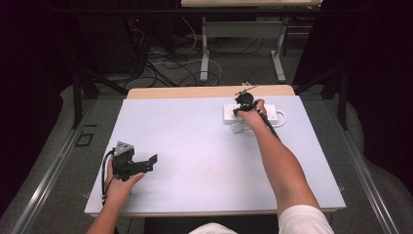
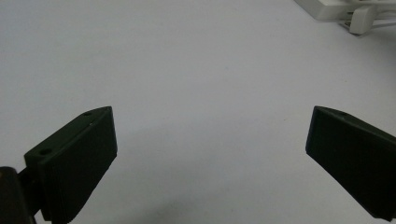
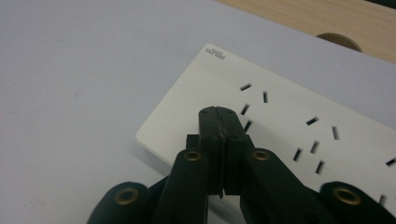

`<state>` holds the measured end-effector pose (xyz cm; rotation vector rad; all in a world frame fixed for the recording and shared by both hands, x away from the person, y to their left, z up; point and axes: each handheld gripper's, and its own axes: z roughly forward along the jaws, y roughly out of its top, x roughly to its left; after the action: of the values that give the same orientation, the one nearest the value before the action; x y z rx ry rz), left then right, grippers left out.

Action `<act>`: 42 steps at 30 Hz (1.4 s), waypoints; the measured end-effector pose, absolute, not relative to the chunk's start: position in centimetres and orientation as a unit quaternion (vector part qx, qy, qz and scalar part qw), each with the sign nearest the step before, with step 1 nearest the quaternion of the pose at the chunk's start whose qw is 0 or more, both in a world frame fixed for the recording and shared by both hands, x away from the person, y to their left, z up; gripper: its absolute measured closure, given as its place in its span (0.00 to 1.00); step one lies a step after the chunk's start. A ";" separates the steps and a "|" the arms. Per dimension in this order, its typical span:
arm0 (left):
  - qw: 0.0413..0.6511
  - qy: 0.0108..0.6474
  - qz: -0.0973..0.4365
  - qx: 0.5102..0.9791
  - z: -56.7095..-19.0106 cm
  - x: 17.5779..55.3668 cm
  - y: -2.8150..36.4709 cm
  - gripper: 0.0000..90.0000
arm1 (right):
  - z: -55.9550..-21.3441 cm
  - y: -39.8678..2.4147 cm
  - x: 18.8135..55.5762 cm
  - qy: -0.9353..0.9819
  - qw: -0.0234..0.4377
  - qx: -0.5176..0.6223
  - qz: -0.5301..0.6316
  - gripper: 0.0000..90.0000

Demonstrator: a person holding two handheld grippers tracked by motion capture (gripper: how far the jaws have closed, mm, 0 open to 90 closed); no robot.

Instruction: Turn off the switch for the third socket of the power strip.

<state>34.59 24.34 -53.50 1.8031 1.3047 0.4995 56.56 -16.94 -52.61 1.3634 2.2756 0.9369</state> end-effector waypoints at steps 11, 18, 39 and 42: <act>0.417 0.520 0.200 0.718 -53.6 34.7 24.3 0.02 | -52.7 -16.9 56.5 0.791 0.145 0.491 0.335 1.00; 0.418 0.519 0.204 0.718 -53.6 34.6 24.3 0.02 | -53.0 -16.6 56.4 0.789 0.140 0.495 0.337 1.00; 0.419 0.519 0.201 0.718 -53.6 34.5 24.3 0.02 | -53.1 -15.6 56.3 0.793 0.162 0.481 0.336 0.99; 0.417 0.519 0.200 0.719 -53.6 34.5 24.3 0.02 | -53.1 -15.7 56.4 0.795 0.164 0.480 0.334 0.97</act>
<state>34.52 24.28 -53.57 1.8033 1.3019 0.5030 56.35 -15.74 -53.10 1.3682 2.2645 0.9510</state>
